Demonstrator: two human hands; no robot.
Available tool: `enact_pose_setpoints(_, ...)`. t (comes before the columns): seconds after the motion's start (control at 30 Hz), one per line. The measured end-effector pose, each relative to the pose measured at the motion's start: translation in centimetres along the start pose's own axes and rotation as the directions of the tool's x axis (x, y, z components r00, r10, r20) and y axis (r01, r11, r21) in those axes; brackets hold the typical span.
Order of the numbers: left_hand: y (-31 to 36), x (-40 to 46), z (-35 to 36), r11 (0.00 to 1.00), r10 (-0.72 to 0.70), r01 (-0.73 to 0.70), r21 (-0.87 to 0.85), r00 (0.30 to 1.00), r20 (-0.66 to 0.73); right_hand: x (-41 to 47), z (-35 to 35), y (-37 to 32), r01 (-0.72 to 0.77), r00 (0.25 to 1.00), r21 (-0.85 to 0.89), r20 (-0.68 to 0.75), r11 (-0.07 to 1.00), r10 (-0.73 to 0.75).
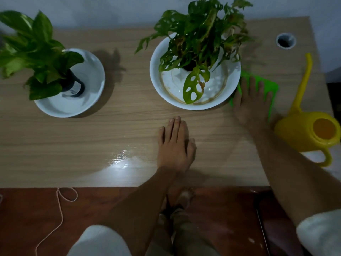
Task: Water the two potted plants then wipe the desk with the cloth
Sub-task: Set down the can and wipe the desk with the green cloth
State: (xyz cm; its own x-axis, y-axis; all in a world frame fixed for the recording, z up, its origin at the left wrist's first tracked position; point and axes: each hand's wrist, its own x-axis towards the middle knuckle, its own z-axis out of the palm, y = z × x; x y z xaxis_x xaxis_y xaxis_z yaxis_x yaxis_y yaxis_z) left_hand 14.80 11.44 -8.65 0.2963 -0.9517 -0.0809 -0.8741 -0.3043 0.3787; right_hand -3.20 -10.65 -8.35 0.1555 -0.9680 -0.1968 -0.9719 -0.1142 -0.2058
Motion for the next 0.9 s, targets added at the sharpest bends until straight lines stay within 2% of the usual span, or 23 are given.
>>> enact_pose_setpoints(0.17, -1.3, -0.7, -2.1, 0.983, 0.046, -0.05, -0.176, 0.999, -0.027, -9.4, 2.5, -2.3, -0.064, 0.998, -0.007, 0.015, 0.998, 0.064)
enact_pose_setpoints(0.3, -7.1, -2.9, -4.0, 0.993, 0.034, -0.045, -0.106, 0.994, -0.105, -14.3, 4.5, -8.3, -0.077, 0.996, -0.015, 0.042, 0.997, 0.078)
enact_pose_setpoints(0.43, -13.9, -5.8, -6.0, 0.995, -0.093, 0.088, -0.043, 0.987, -0.129, -17.5, 6.6, -16.5, 0.051, 0.996, -0.028, 0.07, 0.998, -0.049)
enact_pose_setpoints(0.57, -17.9, -7.8, -7.6, 0.971, -0.239, 0.231, -0.06, 0.949, -0.206, -20.5, 8.7, -24.2, 0.272, 0.957, -0.007, 0.107, 0.962, -0.269)
enact_pose_setpoints(0.63, -19.5, -8.2, -7.9, 0.957, -0.291, 0.283, -0.066, 0.931, -0.219, -22.3, 9.7, -26.7, 0.414, 0.904, -0.019, 0.125, 0.91, -0.408)
enact_pose_setpoints(0.7, -20.9, -8.5, -8.0, 0.949, -0.314, 0.306, -0.071, 0.927, -0.205, -24.0, 10.5, -27.3, 0.574, 0.814, -0.039, 0.139, 0.818, -0.564)
enact_pose_setpoints(0.83, -21.4, -9.2, -8.1, 0.95, -0.313, 0.306, -0.071, 0.934, -0.173, -24.9, 10.6, -22.5, 0.83, 0.558, -0.088, 0.17, 0.551, -0.812)
enact_pose_setpoints(0.9, -21.4, -9.5, -8.0, 0.956, -0.294, 0.286, -0.069, 0.943, -0.154, -24.6, 10.1, -18.9, 0.863, 0.505, -0.131, 0.206, 0.488, -0.838)
